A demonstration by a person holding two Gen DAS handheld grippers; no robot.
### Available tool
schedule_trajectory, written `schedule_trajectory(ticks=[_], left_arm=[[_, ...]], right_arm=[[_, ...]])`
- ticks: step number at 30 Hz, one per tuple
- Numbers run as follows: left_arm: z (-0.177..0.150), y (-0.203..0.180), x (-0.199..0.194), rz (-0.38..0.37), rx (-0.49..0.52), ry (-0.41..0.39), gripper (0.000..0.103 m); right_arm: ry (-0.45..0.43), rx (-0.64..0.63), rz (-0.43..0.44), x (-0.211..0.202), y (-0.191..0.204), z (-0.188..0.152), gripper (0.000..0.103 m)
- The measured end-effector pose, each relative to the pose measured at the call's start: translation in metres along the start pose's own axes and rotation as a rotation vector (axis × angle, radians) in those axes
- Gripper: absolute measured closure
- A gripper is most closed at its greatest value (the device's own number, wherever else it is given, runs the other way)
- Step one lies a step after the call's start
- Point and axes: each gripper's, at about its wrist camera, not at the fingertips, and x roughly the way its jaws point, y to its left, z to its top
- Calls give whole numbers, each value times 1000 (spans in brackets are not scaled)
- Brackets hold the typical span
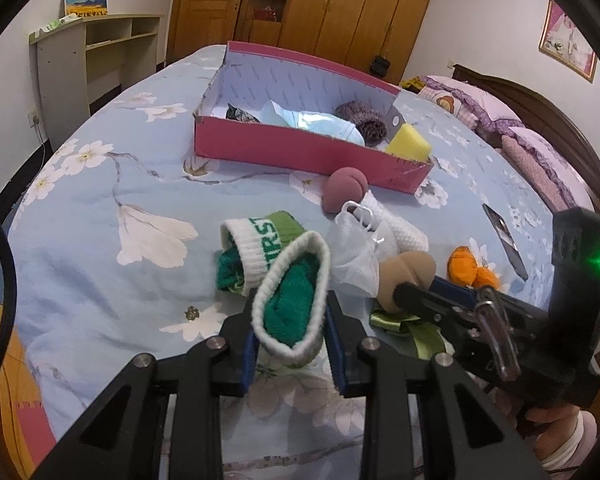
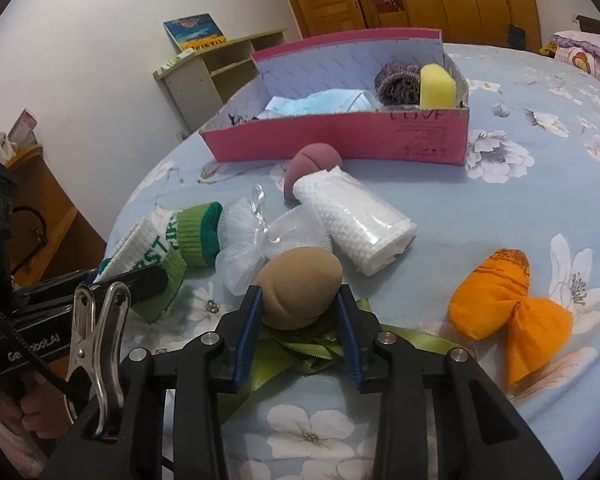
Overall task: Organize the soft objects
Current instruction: 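Lift the sock and beige sponge and carry both over the pink box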
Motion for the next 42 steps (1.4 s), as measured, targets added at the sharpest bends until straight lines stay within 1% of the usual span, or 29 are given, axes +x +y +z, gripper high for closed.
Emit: schedule_trajectory(ticks=[5, 11, 20, 26, 31, 36, 42], left_arm=[[2, 3, -2, 13, -10, -4, 73], [7, 3, -7, 16, -8, -17, 73], [29, 0, -10, 23, 22, -44, 73], [52, -1, -9, 24, 45, -68, 73], [78, 2, -4, 18, 51, -89, 73], [107, 3, 7, 43, 74, -110, 73], [130, 5, 24, 44, 74, -121, 73]], right_arm=[[-32, 3, 12, -8, 0, -2, 66], [-96, -31, 10, -23, 6, 2, 66], [-112, -84, -27, -28, 11, 11, 66], [-100, -82, -26, -29, 9, 22, 66], [-94, -103, -31, -32, 7, 29, 66], [-91, -114, -52, -34, 2, 36, 66], [-91, -108, -75, -33, -9, 45, 66]])
